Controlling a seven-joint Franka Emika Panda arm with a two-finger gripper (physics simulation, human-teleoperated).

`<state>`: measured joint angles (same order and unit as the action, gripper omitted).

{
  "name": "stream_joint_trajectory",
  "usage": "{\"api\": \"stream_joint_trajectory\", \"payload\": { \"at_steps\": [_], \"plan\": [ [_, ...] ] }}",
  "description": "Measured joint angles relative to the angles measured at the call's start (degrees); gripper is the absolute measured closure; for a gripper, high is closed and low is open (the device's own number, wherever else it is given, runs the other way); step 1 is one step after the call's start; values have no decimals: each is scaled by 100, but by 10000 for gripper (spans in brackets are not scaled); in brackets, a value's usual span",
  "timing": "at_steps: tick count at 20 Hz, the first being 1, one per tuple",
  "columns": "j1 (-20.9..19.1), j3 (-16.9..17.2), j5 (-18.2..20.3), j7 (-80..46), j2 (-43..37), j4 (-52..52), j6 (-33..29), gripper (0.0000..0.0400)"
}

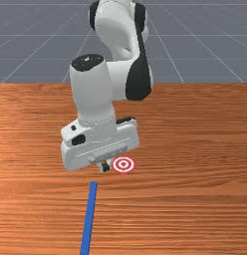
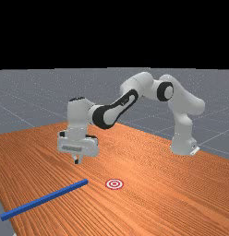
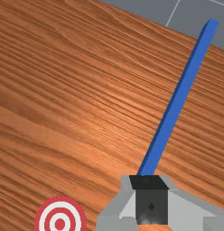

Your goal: Pull the pivot to the target area

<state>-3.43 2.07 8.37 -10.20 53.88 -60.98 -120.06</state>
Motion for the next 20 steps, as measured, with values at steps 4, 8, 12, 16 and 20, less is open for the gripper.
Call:
{"api": "stream_joint_trajectory", "payload": {
  "at_steps": [4,8,12,16,20],
  "plan": [
    [45,85,8,-411,241,314,273,400],
    [24,44,-3,-221,348,303,144,400],
    [-14,-16,38,-94,513,311,0,400],
    [-56,22,-36,-135,1045,1210,620,400],
    [-244,-114,156,131,788,653,202,400]
  ]
}}
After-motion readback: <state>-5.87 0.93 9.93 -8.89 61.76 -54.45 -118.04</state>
